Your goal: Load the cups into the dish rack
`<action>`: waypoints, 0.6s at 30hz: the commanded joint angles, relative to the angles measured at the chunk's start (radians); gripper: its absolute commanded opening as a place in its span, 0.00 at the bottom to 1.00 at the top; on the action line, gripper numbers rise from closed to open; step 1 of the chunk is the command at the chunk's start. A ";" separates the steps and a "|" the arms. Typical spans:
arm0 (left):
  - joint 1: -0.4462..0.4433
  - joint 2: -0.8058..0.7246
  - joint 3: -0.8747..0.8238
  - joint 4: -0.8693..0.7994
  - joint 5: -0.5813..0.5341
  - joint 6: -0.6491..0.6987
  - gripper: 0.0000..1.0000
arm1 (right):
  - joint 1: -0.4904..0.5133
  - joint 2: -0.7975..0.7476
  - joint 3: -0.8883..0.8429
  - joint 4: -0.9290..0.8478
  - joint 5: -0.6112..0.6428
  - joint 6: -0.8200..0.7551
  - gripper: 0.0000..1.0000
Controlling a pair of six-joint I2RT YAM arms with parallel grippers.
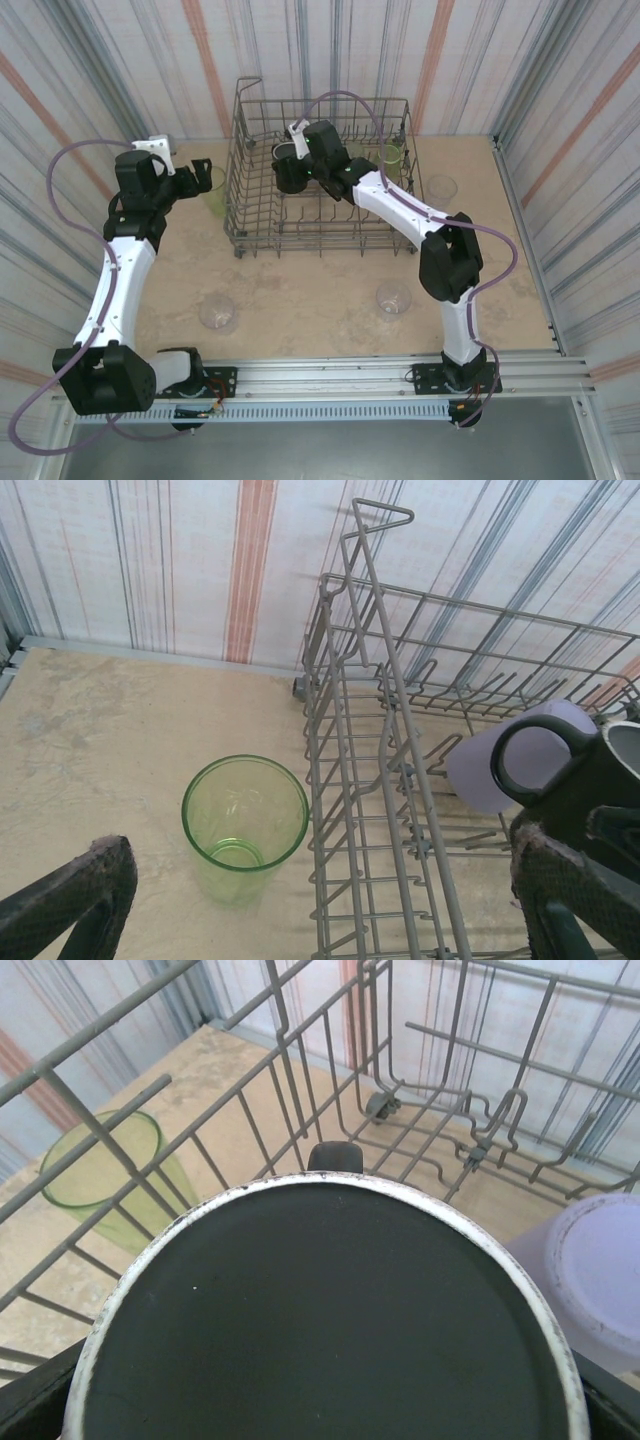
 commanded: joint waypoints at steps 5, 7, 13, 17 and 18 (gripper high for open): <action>0.028 0.012 0.008 0.030 0.053 -0.032 0.99 | 0.014 0.032 0.074 0.118 0.025 -0.098 0.00; 0.033 0.013 0.008 0.031 0.056 -0.034 0.99 | 0.014 0.043 0.073 0.122 0.024 -0.105 0.00; 0.048 0.013 0.002 0.042 0.075 -0.047 0.99 | 0.014 0.072 0.061 0.150 0.040 -0.128 0.00; 0.054 0.021 0.005 0.044 0.089 -0.060 0.99 | 0.013 0.082 0.060 0.158 0.057 -0.144 0.00; 0.055 0.024 0.006 0.044 0.092 -0.062 0.99 | 0.011 0.082 0.057 0.163 0.059 -0.148 0.00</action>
